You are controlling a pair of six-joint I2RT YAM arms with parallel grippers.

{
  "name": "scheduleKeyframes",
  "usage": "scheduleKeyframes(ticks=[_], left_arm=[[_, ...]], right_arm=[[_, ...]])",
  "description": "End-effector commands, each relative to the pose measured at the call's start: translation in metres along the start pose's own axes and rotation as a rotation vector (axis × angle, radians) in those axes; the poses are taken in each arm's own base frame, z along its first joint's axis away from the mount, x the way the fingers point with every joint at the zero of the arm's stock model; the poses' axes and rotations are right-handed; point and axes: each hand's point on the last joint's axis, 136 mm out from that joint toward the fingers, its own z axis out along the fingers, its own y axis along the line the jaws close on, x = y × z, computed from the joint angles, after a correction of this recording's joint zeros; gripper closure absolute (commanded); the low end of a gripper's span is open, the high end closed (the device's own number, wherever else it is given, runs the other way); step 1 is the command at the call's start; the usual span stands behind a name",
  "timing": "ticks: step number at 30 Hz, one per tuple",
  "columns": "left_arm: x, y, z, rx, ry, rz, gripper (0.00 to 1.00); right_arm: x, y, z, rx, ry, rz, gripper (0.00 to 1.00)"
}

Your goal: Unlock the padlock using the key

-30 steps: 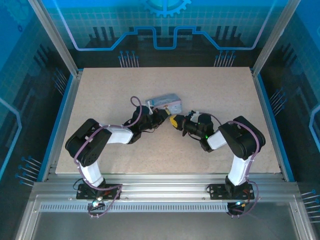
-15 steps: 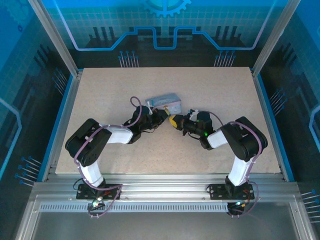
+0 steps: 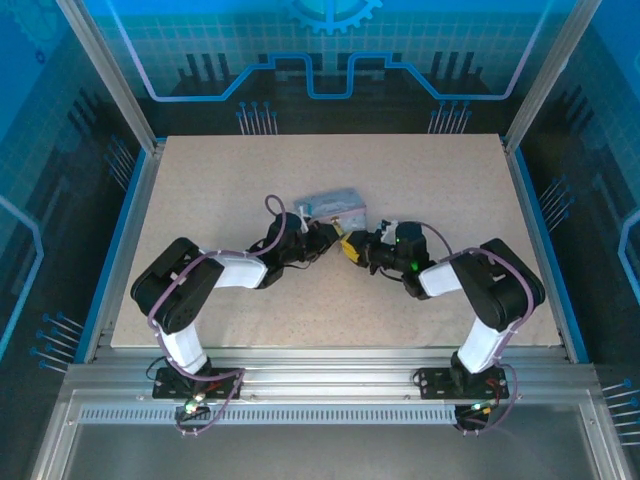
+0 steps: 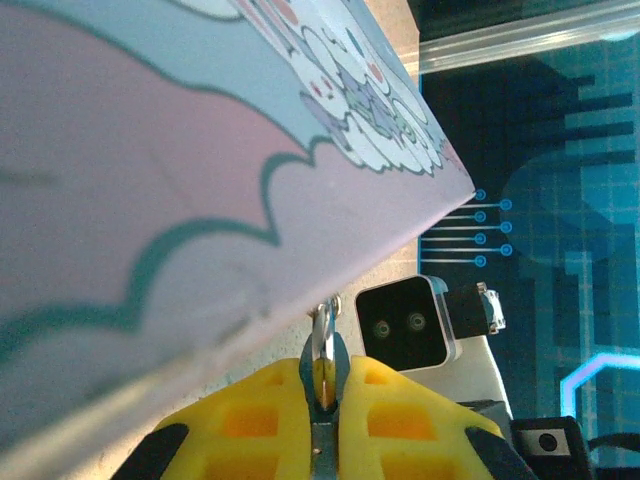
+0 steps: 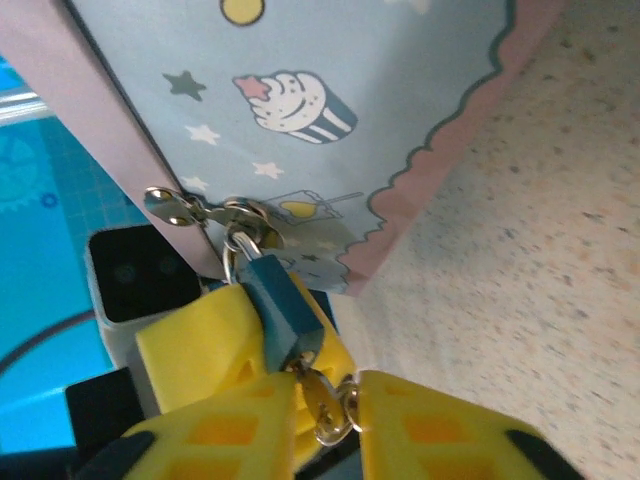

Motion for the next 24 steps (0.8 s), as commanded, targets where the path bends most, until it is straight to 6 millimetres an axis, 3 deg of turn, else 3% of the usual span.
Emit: scheduleKeyframes(ticks=[1,8,14,24], left_arm=[[0.027,-0.007,-0.002,0.016,0.109,0.048,1.0],[0.028,0.004,-0.002,-0.028,0.111,0.04,1.0],[0.03,0.006,-0.001,-0.038,0.121,0.026,1.0],[0.03,0.0,-0.003,-0.037,0.128,0.025,1.0]], right_arm=[[0.004,-0.009,-0.016,0.048,0.029,-0.064,0.7],[0.013,-0.034,-0.053,0.239,0.048,-0.182,0.7],[0.017,-0.042,-0.079,0.393,0.049,-0.33,0.72],[0.015,-0.035,-0.088,0.566,0.058,-0.609,0.72]])
